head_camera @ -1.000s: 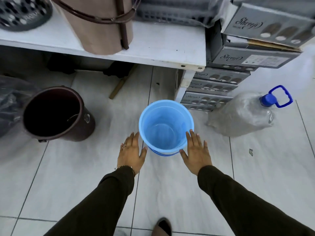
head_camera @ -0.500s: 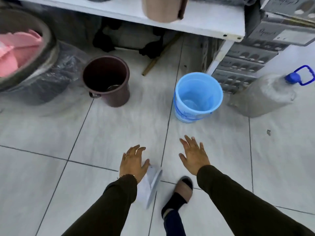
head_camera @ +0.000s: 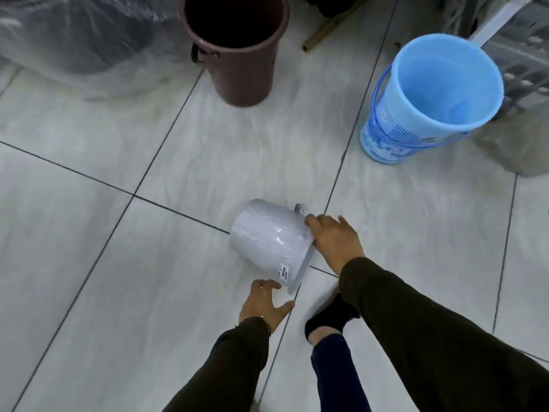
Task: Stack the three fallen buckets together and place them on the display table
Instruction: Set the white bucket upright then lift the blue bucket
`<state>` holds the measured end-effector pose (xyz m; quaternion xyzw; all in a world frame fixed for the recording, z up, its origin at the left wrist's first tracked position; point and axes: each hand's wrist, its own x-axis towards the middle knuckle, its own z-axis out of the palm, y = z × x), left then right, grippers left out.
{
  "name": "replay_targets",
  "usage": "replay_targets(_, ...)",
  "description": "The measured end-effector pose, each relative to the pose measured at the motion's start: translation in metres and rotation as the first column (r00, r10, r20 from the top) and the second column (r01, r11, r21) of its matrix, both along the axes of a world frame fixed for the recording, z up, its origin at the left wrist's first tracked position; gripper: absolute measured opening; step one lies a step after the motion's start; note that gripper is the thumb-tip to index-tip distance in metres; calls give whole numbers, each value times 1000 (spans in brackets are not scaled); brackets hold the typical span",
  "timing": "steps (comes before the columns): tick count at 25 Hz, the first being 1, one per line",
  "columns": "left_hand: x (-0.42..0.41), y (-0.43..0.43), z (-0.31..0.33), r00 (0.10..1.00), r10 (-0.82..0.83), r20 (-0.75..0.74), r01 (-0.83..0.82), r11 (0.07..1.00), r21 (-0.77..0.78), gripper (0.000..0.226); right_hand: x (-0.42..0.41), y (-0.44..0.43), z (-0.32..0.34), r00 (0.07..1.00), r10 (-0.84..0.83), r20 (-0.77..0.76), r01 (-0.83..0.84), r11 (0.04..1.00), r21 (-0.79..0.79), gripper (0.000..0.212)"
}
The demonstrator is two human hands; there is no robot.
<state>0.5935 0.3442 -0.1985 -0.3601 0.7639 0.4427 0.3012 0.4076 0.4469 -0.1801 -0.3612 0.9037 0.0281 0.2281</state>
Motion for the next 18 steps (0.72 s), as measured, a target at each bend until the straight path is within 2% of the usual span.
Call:
replay_targets(2,-13,6,-1,994,102,-34,-102,995,-5,45,-11,-6,8,999,51,8,-51,996,-67,44)
replay_targets(4,-30,-1,11,955,258,-143,-266,963,-35,29,-31,-14,27,998,-48,50,56,981,-186,33)
replay_targets(6,-51,-17,27,892,374,-255,-382,924,18,22,-58,-22,43,984,-174,22,174,949,-264,28)
replay_targets(8,-88,-38,37,862,402,-308,-410,911,40,22,-93,-29,52,973,-231,-31,215,943,-255,27)
replay_targets(10,-123,-58,34,860,395,-323,-421,907,-13,24,-122,-31,50,946,-321,38,321,916,-241,37)
replay_targets(13,-170,-78,20,835,492,-246,-501,865,29,28,-150,-20,37,853,-452,262,503,846,-177,52)
replay_targets(15,-183,-86,8,796,590,-134,-583,808,91,28,-148,-8,26,832,-429,352,495,861,-119,54)
replay_targets(18,-186,-93,0,748,659,82,-663,734,151,38,-136,4,17,789,-353,503,479,866,-144,50)
